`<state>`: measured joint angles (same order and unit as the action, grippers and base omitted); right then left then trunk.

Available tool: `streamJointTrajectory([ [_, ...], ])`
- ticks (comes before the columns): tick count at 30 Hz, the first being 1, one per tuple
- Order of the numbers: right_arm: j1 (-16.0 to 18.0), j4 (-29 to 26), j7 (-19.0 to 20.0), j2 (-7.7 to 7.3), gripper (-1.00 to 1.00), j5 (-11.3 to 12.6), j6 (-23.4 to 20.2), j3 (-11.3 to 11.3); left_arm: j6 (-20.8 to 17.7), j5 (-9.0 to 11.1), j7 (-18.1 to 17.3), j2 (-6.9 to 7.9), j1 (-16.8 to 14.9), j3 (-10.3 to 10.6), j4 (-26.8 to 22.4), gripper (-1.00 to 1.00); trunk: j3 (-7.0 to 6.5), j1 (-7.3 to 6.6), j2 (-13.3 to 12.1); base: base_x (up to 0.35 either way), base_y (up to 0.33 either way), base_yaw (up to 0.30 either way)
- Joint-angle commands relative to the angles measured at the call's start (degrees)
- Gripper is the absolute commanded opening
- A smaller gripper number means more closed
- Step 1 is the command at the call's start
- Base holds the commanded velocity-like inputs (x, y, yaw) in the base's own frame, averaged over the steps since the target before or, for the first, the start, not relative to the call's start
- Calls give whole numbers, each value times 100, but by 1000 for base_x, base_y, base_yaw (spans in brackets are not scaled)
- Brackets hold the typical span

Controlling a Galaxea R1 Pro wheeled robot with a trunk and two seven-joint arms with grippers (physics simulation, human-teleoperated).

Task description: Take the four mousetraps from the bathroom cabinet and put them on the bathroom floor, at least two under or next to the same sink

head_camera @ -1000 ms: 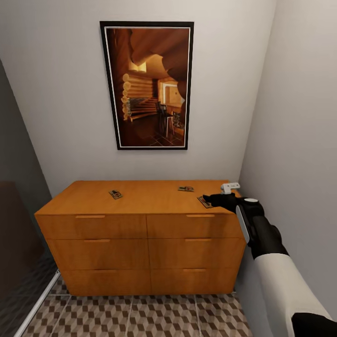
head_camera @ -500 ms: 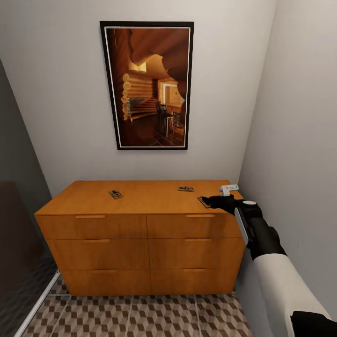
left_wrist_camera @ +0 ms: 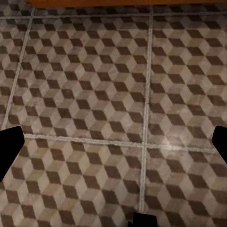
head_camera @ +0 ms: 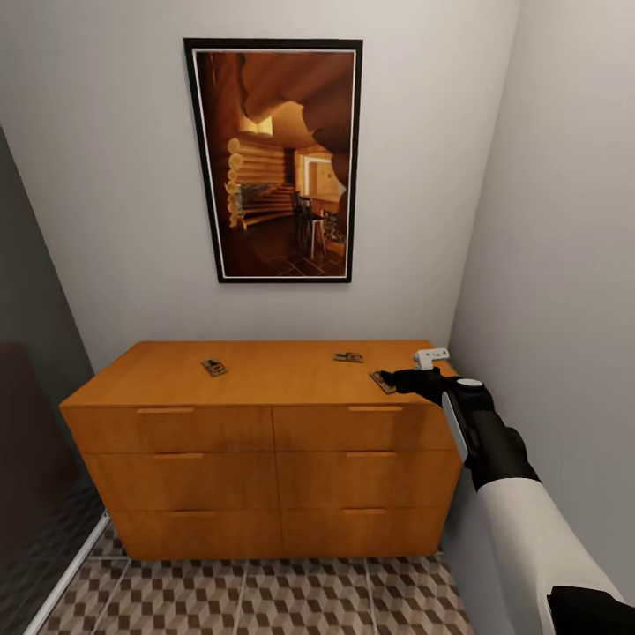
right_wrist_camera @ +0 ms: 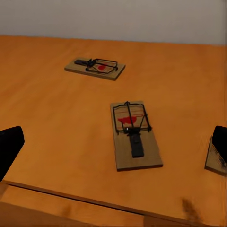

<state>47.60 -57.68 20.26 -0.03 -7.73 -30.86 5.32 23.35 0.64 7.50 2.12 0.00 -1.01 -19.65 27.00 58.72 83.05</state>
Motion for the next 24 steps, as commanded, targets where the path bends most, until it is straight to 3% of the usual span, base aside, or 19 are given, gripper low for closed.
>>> streamJointTrajectory([
  [1,3,-7,53,1,100,-61,-18,13,12,6,6,-1,0,-4,-4,100,6,1,3,79,-80,0],
  [24,4,199,49,-2,100,-62,-11,13,16,6,6,-1,0,-4,-4,100,6,1,3,18,-21,0],
])
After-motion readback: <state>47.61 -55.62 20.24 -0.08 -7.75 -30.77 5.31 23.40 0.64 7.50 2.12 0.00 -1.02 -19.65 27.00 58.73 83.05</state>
